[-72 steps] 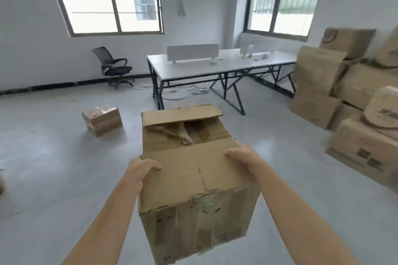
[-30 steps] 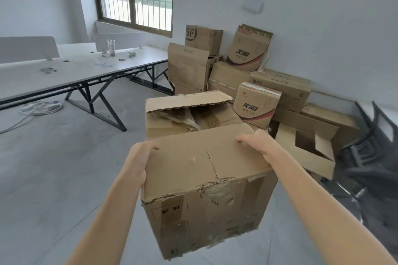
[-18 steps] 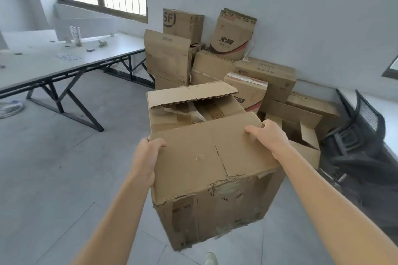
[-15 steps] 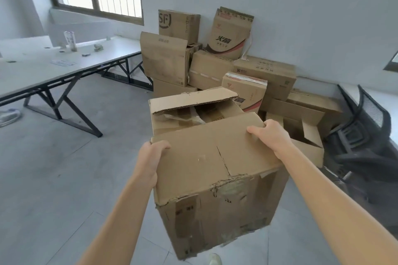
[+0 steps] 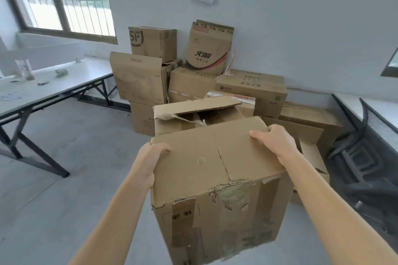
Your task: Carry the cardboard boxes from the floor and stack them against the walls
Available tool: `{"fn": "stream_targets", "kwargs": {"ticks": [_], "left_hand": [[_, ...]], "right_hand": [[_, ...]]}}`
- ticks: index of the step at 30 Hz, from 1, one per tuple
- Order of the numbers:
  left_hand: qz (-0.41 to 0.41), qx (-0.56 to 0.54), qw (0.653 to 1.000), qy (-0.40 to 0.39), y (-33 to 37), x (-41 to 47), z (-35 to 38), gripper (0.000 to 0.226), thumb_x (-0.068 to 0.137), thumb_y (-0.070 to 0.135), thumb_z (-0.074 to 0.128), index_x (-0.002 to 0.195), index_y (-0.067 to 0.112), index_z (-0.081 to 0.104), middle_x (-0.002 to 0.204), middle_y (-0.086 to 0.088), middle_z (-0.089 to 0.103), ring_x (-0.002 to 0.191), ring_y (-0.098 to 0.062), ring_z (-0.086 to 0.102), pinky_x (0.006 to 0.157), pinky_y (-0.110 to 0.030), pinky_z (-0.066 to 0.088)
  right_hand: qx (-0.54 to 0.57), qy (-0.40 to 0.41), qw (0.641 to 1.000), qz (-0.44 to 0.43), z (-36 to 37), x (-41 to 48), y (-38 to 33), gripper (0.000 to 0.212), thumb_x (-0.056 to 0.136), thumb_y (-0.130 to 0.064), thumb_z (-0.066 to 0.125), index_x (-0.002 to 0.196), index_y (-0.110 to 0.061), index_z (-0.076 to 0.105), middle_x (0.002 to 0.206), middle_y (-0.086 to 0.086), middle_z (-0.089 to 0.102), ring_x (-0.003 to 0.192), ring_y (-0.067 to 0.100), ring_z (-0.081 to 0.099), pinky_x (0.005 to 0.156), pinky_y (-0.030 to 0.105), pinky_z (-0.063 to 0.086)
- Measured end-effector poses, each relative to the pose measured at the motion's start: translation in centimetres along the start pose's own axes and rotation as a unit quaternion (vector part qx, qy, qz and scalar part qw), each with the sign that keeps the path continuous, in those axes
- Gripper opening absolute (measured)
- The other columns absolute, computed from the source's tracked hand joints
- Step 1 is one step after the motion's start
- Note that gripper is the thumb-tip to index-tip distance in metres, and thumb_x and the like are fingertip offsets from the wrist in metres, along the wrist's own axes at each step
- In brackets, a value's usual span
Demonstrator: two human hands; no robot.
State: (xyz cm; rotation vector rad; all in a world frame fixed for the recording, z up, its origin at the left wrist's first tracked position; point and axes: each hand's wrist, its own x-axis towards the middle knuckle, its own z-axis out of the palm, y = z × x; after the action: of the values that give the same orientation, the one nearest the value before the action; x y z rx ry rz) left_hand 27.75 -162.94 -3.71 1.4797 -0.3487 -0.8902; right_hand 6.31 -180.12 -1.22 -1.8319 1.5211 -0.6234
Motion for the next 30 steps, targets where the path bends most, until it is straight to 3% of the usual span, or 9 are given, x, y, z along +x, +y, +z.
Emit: {"fn": "stream_targets", "kwargs": {"ticks": [5, 11, 16, 20, 23, 27, 30], "left_hand": [[0.029, -0.012, 0.999, -0.017, 3.9, 7.5, 5.7, 0.008, 0.085, 0.009, 0.057, 0.090, 0.013, 0.052, 0.083, -0.007, 0.059, 0.070, -0.021, 0.054, 0.057, -0.030, 0.038], [0.087, -0.044, 0.994, -0.055, 9.8, 20.2, 12.2, 0.014, 0.085, 0.010, 0.057, 0.098, 0.014, 0.056, 0.080, -0.003, 0.061, 0.071, -0.019, 0.056, 0.060, -0.030, 0.042], [0.110, -0.063, 0.987, -0.094, 15.6, 31.2, 18.0, 0.026, 0.084, 0.013, 0.057, 0.110, 0.014, 0.054, 0.087, -0.004, 0.061, 0.076, -0.021, 0.056, 0.063, -0.032, 0.043], [0.132, -0.085, 0.981, -0.113, 18.6, 38.4, 24.2, 0.031, 0.085, 0.010, 0.057, 0.116, 0.014, 0.052, 0.097, -0.004, 0.061, 0.079, -0.018, 0.057, 0.060, -0.030, 0.042], [0.128, -0.099, 0.980, -0.116, 19.1, 42.4, 28.9, 0.027, 0.086, 0.009, 0.057, 0.111, 0.016, 0.050, 0.094, 0.000, 0.059, 0.076, -0.013, 0.055, 0.057, -0.028, 0.040], [0.101, -0.126, 0.981, -0.111, 19.9, 48.2, 35.3, 0.032, 0.086, 0.011, 0.058, 0.117, 0.012, 0.053, 0.090, 0.002, 0.058, 0.075, -0.011, 0.052, 0.057, -0.028, 0.036], [0.096, -0.118, 0.984, -0.095, 20.1, 52.6, 40.2, 0.037, 0.084, 0.015, 0.060, 0.120, 0.011, 0.053, 0.091, 0.001, 0.057, 0.076, -0.014, 0.051, 0.059, -0.030, 0.035]], "right_hand": [[-0.018, 0.048, 0.998, -0.023, -2.2, 9.4, -2.1, 0.044, 0.082, -0.046, 0.062, 0.106, -0.010, 0.055, 0.102, 0.006, 0.060, 0.095, 0.028, 0.056, 0.083, 0.038, 0.046], [-0.012, 0.127, 0.990, -0.058, -4.0, 22.2, -6.4, 0.043, 0.081, -0.046, 0.062, 0.103, -0.009, 0.058, 0.098, 0.006, 0.059, 0.094, 0.028, 0.054, 0.077, 0.033, 0.042], [0.010, 0.181, 0.980, -0.082, -6.2, 33.0, -11.1, 0.030, 0.078, -0.042, 0.065, 0.074, -0.017, 0.049, 0.077, -0.002, 0.053, 0.093, 0.030, 0.058, 0.079, 0.038, 0.044], [-0.007, 0.231, 0.968, -0.097, -8.7, 40.7, -13.4, 0.028, 0.078, -0.040, 0.066, 0.074, -0.017, 0.050, 0.079, 0.001, 0.055, 0.091, 0.029, 0.057, 0.080, 0.040, 0.044], [-0.033, 0.238, 0.965, -0.109, -10.4, 46.0, -14.5, 0.026, 0.082, -0.035, 0.065, 0.086, -0.013, 0.052, 0.089, 0.005, 0.055, 0.087, 0.025, 0.052, 0.077, 0.036, 0.040], [-0.071, 0.229, 0.961, -0.137, -12.5, 53.9, -15.0, 0.028, 0.082, -0.034, 0.065, 0.074, -0.017, 0.044, 0.078, 0.000, 0.048, 0.089, 0.023, 0.046, 0.075, 0.032, 0.034], [-0.089, 0.227, 0.957, -0.159, -14.1, 60.2, -14.6, 0.029, 0.083, -0.029, 0.064, 0.070, -0.016, 0.042, 0.074, 0.003, 0.047, 0.077, 0.022, 0.047, 0.066, 0.024, 0.036]]}}
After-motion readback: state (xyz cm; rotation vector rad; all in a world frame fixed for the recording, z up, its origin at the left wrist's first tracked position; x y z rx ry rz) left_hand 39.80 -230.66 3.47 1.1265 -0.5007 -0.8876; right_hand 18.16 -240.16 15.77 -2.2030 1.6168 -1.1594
